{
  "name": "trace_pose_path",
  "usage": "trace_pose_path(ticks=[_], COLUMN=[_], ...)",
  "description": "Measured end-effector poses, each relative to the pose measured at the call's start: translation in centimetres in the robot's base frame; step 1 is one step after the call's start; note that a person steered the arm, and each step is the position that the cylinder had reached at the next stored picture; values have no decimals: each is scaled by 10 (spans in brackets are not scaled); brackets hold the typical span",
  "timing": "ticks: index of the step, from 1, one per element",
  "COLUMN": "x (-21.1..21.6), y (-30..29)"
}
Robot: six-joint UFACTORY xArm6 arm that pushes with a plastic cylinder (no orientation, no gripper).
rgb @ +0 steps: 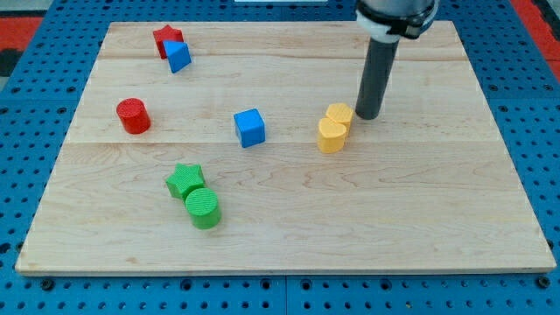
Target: Move blue triangle and yellow hexagon below red star
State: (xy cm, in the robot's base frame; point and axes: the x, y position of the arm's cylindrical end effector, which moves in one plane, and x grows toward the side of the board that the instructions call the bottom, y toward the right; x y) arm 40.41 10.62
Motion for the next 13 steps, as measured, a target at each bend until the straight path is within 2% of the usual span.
trace_pose_path(ticks=[1,2,3,5,7,8,9,13], x=[15,10,10,4,-67,-67,-46,-33], y=[-28,-90,-125,-171,-195,-216,-217,-296])
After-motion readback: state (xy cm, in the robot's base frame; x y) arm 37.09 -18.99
